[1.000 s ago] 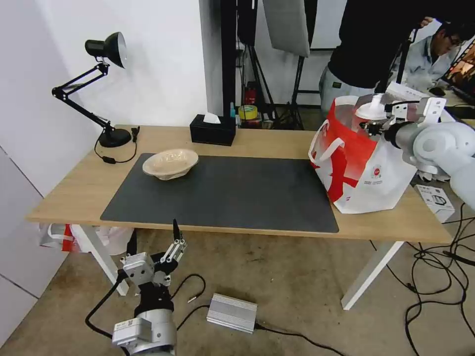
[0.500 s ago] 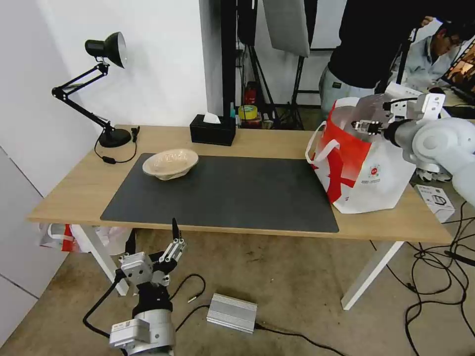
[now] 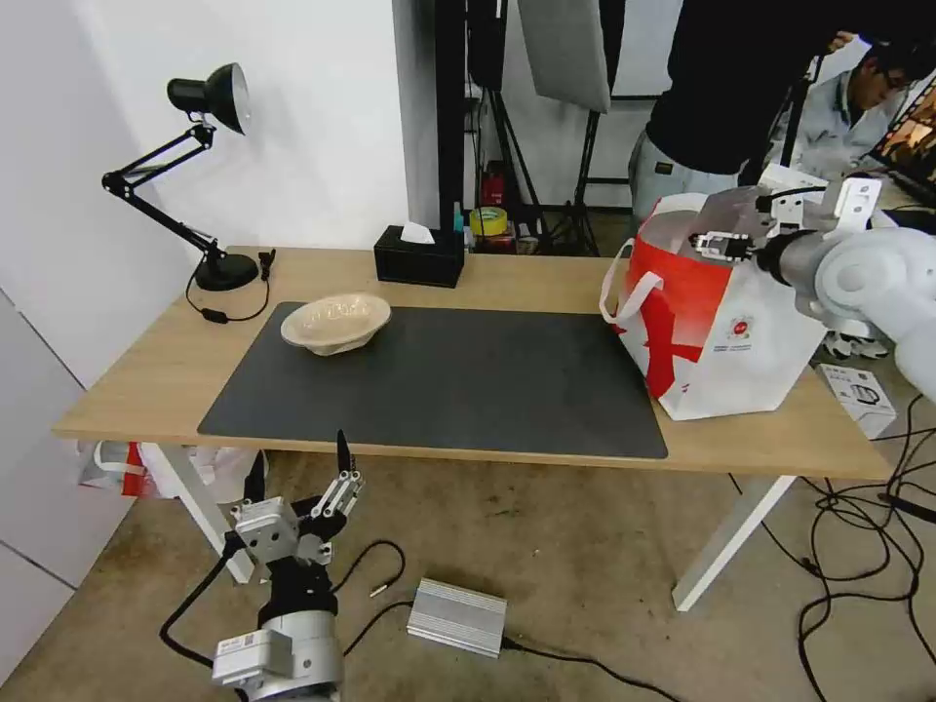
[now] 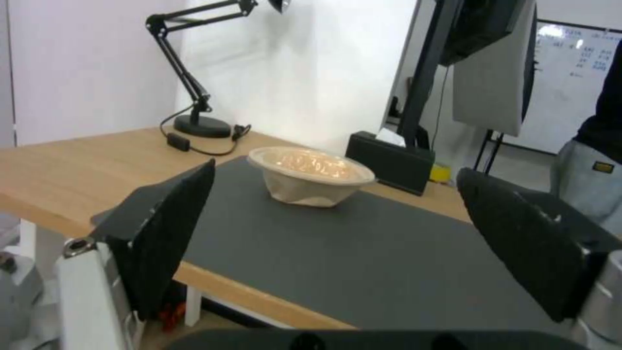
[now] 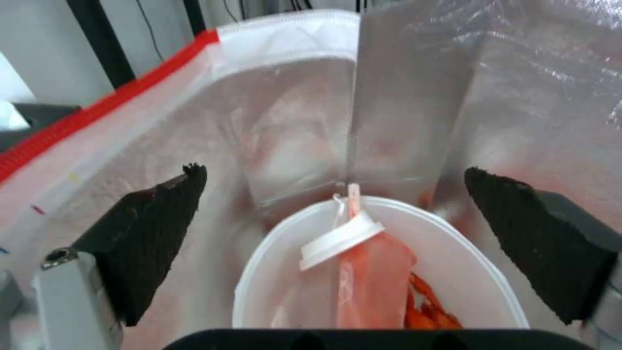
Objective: Pick up the trash from the table and place it into the takeout bag.
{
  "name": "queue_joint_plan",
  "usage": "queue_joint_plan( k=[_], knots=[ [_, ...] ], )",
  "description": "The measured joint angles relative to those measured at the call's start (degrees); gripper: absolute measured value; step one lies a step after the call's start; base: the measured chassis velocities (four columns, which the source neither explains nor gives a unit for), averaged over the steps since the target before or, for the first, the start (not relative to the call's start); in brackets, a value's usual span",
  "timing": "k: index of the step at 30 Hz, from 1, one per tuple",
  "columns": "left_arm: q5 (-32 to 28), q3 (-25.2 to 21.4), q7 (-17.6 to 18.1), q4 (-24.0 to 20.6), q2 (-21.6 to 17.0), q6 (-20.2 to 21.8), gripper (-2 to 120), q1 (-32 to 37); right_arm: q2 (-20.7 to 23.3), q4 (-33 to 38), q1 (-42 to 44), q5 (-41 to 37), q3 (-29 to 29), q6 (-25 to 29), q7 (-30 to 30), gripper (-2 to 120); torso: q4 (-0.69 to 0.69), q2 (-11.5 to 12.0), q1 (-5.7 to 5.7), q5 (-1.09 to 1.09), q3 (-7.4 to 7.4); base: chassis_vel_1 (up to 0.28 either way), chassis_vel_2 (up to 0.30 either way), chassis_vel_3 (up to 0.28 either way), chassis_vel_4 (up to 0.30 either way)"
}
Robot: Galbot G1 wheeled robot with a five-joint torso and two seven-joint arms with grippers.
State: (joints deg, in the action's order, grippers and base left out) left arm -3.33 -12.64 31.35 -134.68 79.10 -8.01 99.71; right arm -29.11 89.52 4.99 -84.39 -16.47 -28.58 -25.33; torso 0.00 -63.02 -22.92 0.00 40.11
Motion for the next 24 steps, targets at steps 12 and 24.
queue_joint_plan(
  k=[12, 24],
  knots=[
    [-0.21, -0.34, 0.22, -0.1, -0.19, 0.01, 100, -0.13, 0.41, 6.05, 5.26, 6.48, 3.67, 15.42, 1.89, 100, 0.0, 0.0, 0.0, 0.0, 0.0, 0.0, 0.0, 0.0, 0.0],
    [-0.66, -0.45, 0.32, -0.37, -0.27, 0.01, 100, -0.15, 2.88, 18.17, 17.39, 15.63, 10.91, 28.25, -3.46, 100, 0.0, 0.0, 0.0, 0.0, 0.0, 0.0, 0.0, 0.0, 0.0]
  ],
)
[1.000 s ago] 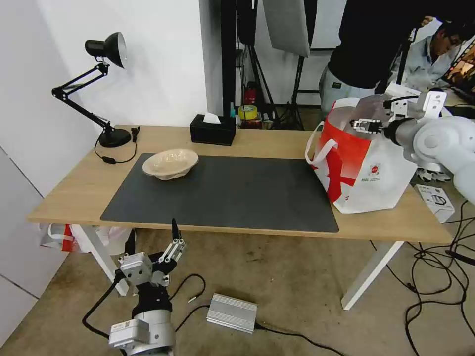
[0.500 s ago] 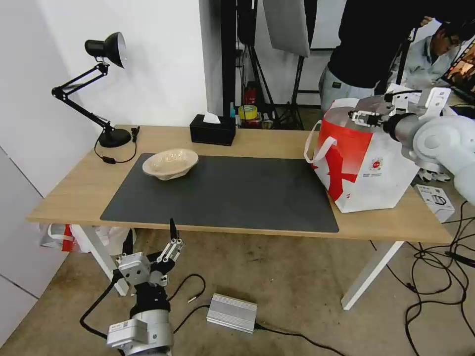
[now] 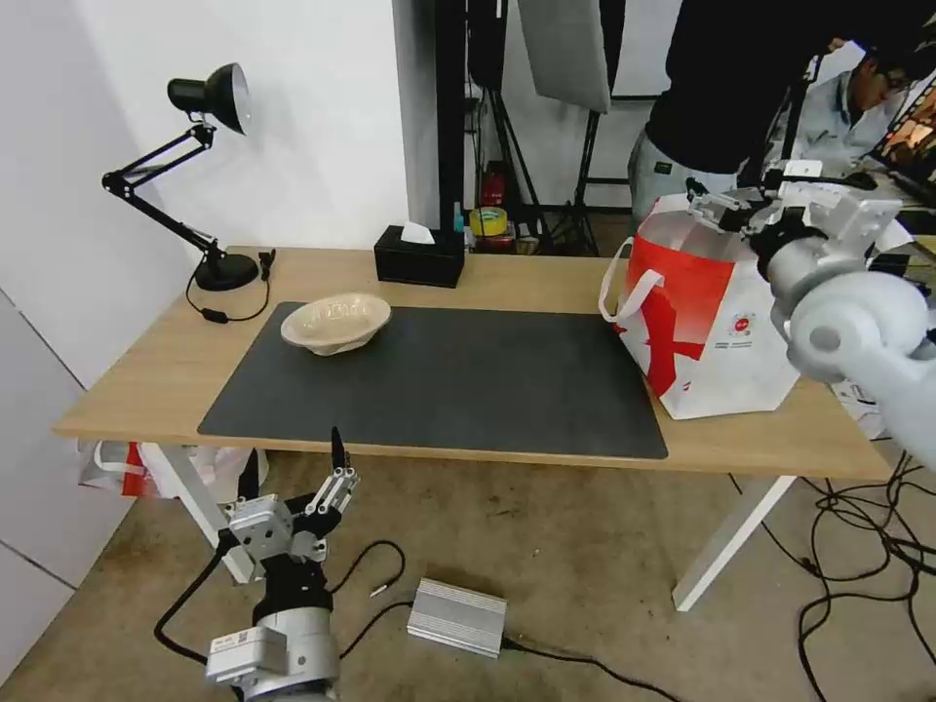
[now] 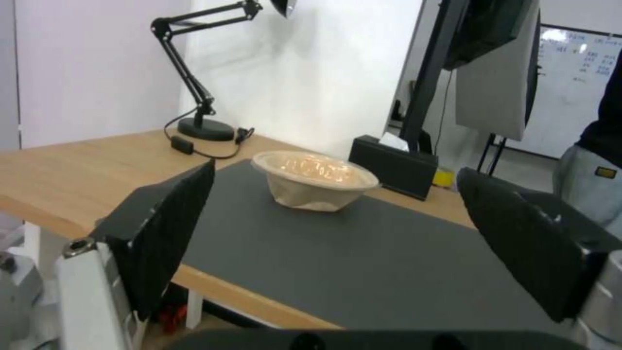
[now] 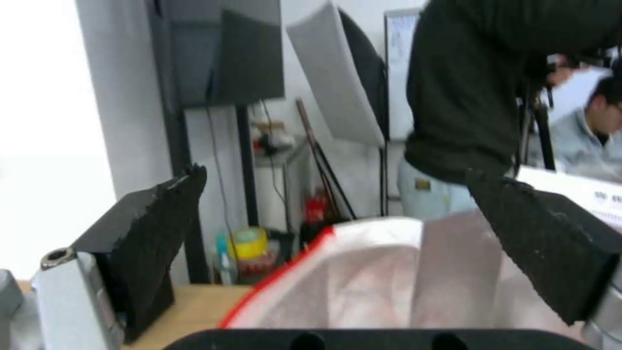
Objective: Pick up the trash from the table and place it into the takeout bag.
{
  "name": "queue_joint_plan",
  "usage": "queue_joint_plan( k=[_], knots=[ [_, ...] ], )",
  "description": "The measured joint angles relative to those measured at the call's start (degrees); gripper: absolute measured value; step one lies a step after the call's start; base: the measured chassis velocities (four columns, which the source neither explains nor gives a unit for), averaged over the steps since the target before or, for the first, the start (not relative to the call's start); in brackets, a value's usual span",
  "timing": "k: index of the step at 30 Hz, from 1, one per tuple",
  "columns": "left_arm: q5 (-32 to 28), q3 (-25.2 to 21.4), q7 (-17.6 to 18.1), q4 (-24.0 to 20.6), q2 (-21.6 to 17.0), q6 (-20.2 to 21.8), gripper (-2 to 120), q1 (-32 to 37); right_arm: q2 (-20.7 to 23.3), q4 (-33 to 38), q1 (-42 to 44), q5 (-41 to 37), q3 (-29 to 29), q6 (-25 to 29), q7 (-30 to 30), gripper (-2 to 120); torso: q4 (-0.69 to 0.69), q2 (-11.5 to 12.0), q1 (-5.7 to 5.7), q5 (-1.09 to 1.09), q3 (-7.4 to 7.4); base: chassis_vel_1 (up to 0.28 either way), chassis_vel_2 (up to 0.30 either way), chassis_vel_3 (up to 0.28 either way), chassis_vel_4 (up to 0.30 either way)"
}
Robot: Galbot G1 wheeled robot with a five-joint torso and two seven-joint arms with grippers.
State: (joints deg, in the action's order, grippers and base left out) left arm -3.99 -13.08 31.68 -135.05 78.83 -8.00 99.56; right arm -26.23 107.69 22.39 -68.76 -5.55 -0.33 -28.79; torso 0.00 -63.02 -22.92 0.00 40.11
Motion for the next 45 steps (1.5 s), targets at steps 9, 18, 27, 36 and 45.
queue_joint_plan(
  k=[9, 18, 27, 36, 45],
  knots=[
    [0.48, 0.01, 0.0, -0.28, 0.36, -0.01, 100, 0.78, 1.11, 8.62, 9.29, 5.13, 6.48, 7.31, -3.24, 100, -0.01, 0.0, 0.0, 0.0, 0.0, 0.0, 0.0, 0.0, 0.0],
    [1.09, -0.72, 0.0, -1.04, 0.71, -0.1, 100, 1.99, 0.87, 14.01, 10.8, 7.51, 6.93, 10.5, -6.98, 100, 0.0, 0.0, 0.0, 0.01, -0.01, 0.0, 0.0, 0.0, 0.0],
    [2.16, -1.86, 0.0, -2.23, 2.68, -0.29, 100, 3.68, -1.27, 18.46, 13.77, 11.98, 5.15, 12.52, -8.64, 100, 0.0, -0.01, 0.01, 0.01, 0.0, 0.0, 0.0, 0.0, 0.0],
    [2.67, -1.9, 0.03, -2.17, 3.88, -0.51, 100, 4.0, -2.71, 21.38, 22.11, 17.87, 8.28, 13.06, -9.16, 100, -0.01, -0.01, 0.0, 0.0, 0.0, 0.0, 0.0, 0.0, 0.0],
    [3.01, -2.1, 0.03, -2.15, 4.17, -0.73, 100, 4.23, -4.54, 23.13, 29.76, 24.79, 11.91, 13.22, -9.24, 100, -0.01, -0.01, 0.0, 0.0, 0.0, 0.0, 0.0, 0.0, 0.0]
  ],
)
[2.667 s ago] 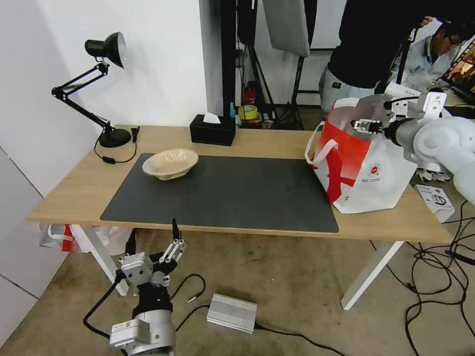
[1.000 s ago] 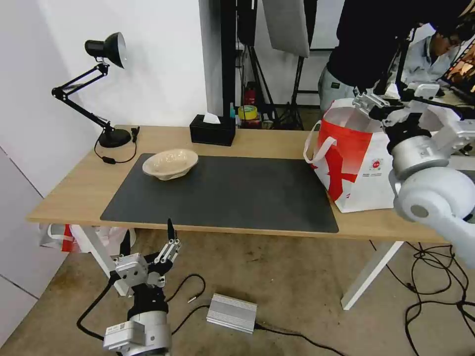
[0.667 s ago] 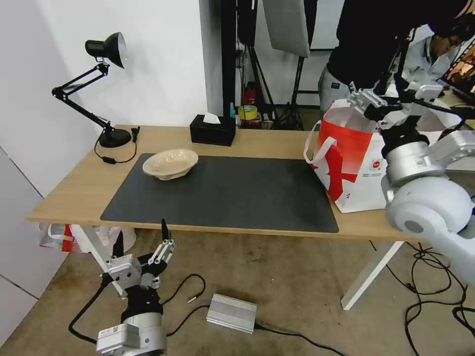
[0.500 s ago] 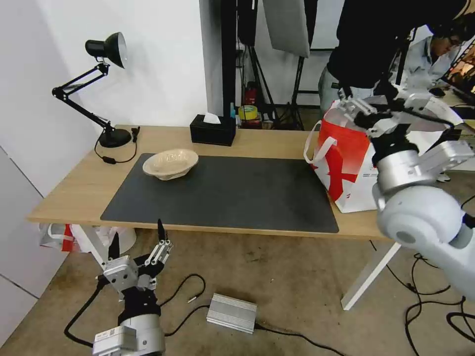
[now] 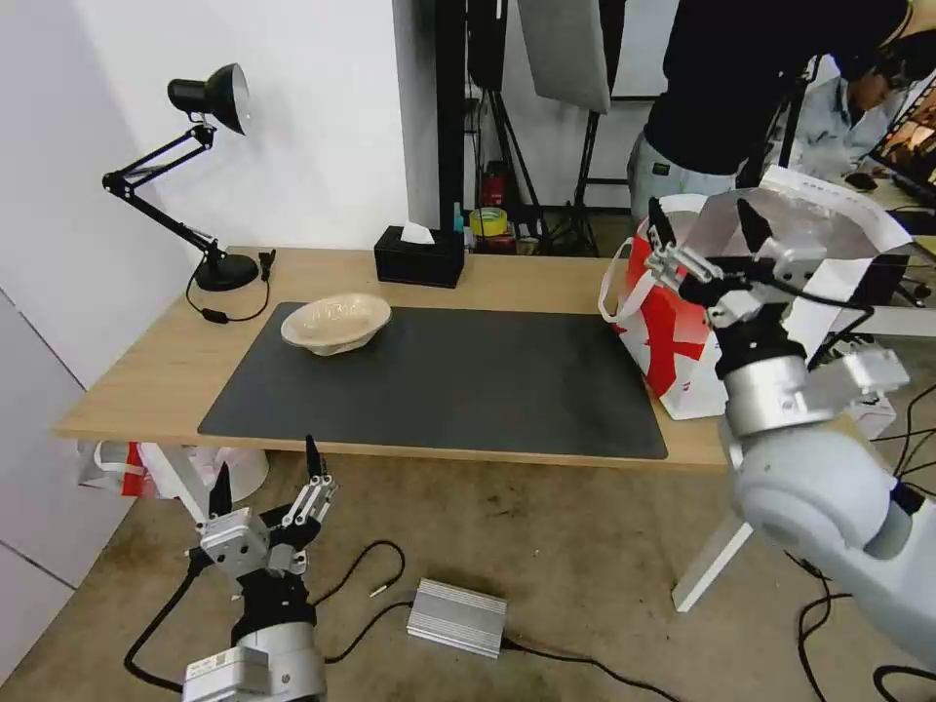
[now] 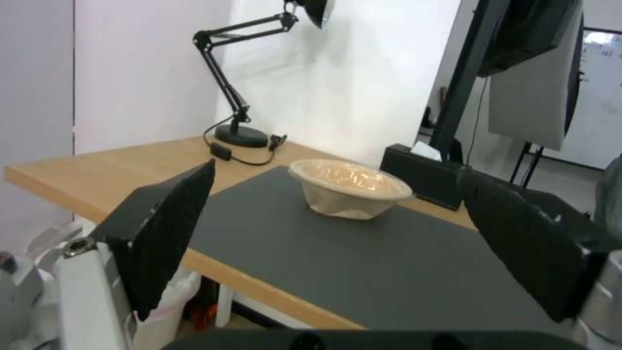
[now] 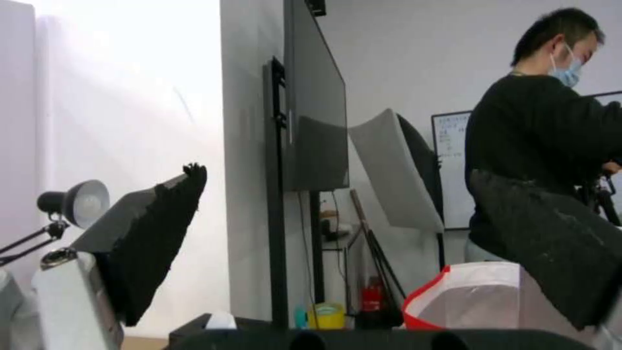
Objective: Pick up the trash from the table and place it into the takeout bag.
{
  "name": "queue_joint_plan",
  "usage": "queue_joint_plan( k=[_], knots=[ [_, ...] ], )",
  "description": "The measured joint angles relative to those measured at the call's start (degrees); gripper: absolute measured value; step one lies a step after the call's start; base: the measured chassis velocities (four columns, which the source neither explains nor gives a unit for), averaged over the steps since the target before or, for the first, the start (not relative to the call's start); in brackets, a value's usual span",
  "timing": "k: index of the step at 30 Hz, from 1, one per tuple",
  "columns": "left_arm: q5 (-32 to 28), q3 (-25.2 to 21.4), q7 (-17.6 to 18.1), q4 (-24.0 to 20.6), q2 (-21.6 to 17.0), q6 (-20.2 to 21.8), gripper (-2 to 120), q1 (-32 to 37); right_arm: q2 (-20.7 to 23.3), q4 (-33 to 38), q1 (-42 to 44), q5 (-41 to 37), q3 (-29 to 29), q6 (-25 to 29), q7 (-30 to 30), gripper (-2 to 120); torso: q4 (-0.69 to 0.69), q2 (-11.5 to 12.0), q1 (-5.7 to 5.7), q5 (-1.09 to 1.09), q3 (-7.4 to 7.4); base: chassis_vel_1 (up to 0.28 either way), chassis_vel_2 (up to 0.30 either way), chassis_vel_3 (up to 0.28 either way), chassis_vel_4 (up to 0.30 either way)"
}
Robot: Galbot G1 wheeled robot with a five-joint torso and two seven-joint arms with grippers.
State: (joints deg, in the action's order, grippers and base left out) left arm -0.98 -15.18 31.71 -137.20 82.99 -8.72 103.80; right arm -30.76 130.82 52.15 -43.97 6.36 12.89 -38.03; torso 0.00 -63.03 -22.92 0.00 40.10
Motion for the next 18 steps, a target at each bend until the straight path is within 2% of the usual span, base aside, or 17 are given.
queue_joint_plan(
  k=[8, 13, 14, 18],
  knots=[
    [0.03, -0.12, 0.09, -0.09, 0.22, -0.01, 100, 0.16, -1.97, 1.9, 7.45, 5.48, 1.92, -0.96, -2.07, 100, 0.0, 0.0, 0.0, 0.0, 0.0, 0.0, 0.0, 0.0, 0.0],
    [0.03, -0.19, 0.11, -0.14, 0.23, -0.01, 100, 0.21, -2.4, 2.24, 8.6, 6.07, 2.12, -1.21, -2.54, 100, 0.0, 0.0, 0.0, 0.0, 0.0, 0.0, 0.0, 0.0, 0.0],
    [0.03, -0.37, 0.14, -0.21, 0.33, -0.01, 100, 0.28, -3.62, 2.91, 12.31, 8.86, 2.48, -1.94, -3.67, 100, 0.01, 0.0, 0.0, 0.01, 0.0, 0.0, 0.0, 0.0, 0.0],
    [0.04, -0.39, 0.15, -0.25, 0.54, -0.02, 100, 0.37, -5.14, 3.18, 15.91, 11.42, 2.87, -2.5, -4.41, 100, 0.0, 0.0, 0.0, 0.0, 0.0, 0.0, 0.0, 0.0, 0.0]
  ],
)
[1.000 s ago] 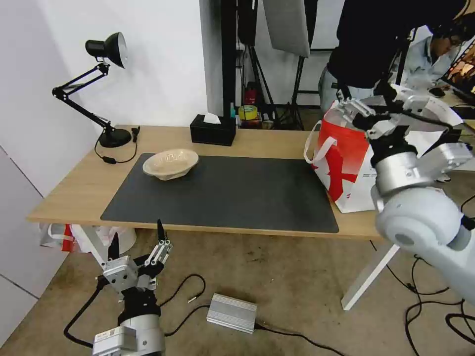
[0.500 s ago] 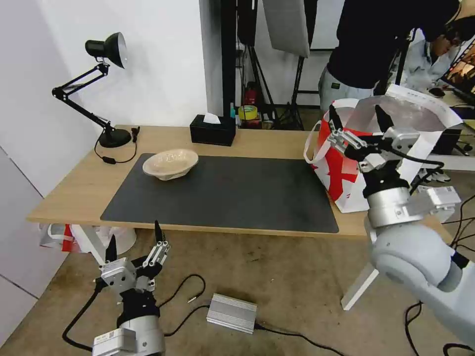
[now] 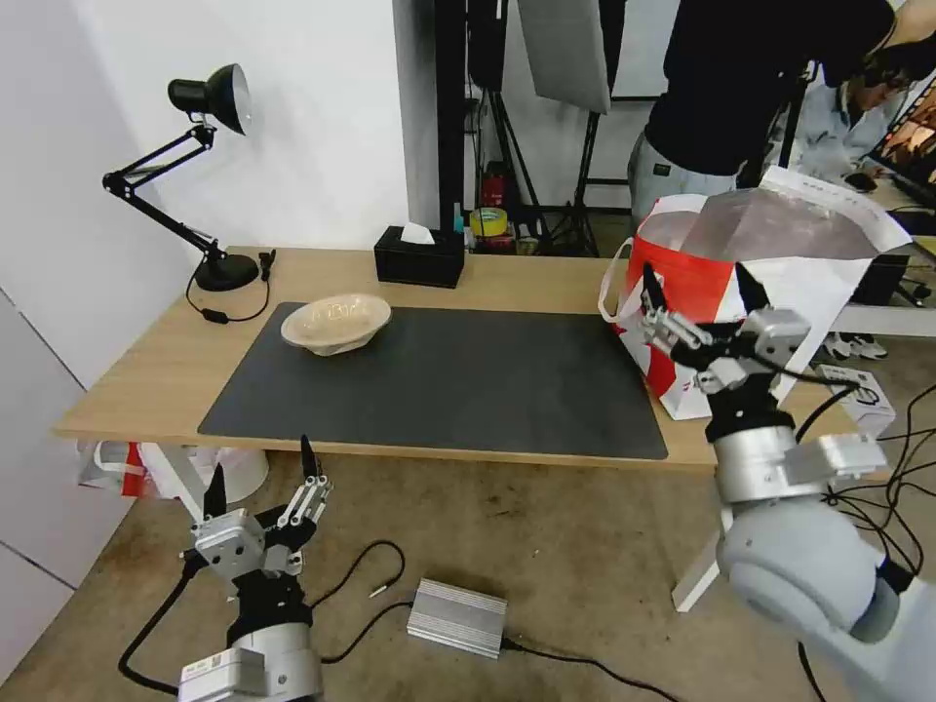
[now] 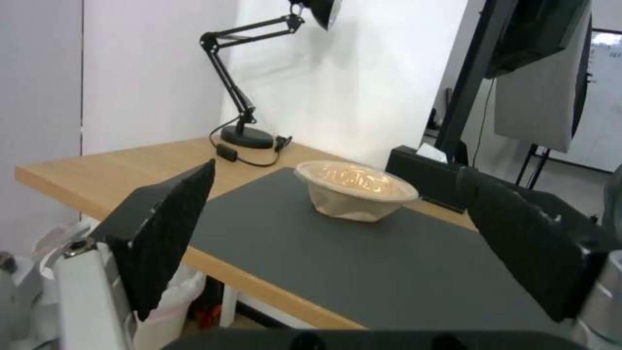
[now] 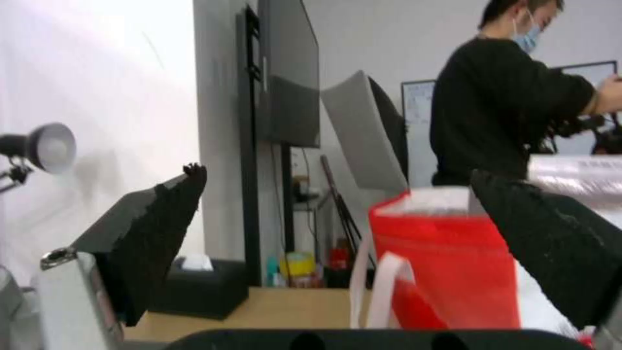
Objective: Pick up the trash from the table and place it into the takeout bag.
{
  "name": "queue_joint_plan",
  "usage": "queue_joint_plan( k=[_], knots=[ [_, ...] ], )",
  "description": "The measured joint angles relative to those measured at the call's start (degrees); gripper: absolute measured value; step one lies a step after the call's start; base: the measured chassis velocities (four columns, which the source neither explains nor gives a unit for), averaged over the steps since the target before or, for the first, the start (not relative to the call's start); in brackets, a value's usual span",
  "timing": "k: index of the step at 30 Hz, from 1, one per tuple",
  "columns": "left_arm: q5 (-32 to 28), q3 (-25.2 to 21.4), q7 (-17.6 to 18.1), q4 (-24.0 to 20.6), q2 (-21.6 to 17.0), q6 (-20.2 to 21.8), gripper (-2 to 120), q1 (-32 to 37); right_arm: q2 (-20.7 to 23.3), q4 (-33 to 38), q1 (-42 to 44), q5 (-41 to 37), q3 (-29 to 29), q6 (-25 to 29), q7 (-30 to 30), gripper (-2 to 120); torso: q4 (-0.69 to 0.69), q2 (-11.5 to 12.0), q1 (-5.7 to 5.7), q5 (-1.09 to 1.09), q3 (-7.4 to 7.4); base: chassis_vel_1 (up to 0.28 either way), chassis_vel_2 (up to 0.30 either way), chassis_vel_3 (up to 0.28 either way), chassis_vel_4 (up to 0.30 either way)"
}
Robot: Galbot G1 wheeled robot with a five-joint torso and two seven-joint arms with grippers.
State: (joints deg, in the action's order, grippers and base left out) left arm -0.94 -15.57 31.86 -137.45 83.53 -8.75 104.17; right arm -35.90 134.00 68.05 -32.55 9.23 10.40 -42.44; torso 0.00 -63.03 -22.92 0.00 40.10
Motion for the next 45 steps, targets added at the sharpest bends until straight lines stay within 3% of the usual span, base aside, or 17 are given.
queue_joint_plan(
  k=[19, 45],
  knots=[
    [-0.32, -0.19, 0.09, 0.11, -0.88, -0.06, 100, -0.32, -5.1, 0.74, 10.39, 7.08, 0.17, 0.25, -0.34, 100, 0.0, 0.0, 0.0, 0.0, 0.01, 0.0, 0.0, 0.0, 0.0],
    [-0.68, -0.12, 0.17, -0.3, -1.34, 0.02, 100, -0.11, -5.77, 3.36, 22.19, 12.24, 0.37, 2.35, -0.02, 100, 0.0, 0.0, 0.0, 0.0, 0.0, 0.0, 0.0, 0.0, 0.0]
  ],
)
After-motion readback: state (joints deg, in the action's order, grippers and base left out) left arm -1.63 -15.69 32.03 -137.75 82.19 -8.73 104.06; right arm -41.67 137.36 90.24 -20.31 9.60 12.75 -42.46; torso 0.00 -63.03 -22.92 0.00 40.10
